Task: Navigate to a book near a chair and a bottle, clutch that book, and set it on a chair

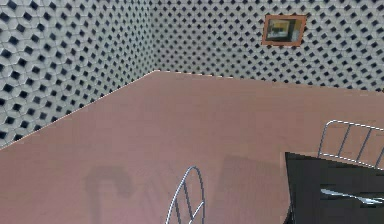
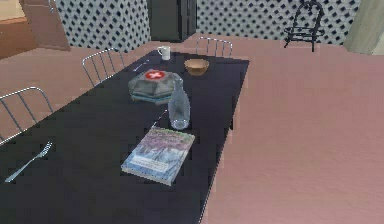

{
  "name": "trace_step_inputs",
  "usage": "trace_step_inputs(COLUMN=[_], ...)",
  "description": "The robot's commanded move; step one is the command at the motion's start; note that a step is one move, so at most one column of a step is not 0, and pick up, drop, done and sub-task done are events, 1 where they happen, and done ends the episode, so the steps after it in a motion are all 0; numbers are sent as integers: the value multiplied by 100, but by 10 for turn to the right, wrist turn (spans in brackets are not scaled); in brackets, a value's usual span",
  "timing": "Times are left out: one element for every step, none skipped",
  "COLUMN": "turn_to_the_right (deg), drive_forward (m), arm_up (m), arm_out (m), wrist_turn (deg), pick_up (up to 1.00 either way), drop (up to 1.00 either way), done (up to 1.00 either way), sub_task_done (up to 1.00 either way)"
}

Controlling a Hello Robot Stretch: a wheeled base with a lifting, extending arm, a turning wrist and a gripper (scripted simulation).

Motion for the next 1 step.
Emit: trace_step_inputs(turn_to_the_right=[0], drive_forward=[0], arm_up=[50], arm_out=[0], wrist_turn=[0], pick_up=[0], drop=[0], done=[0], sub_task_done=[0])
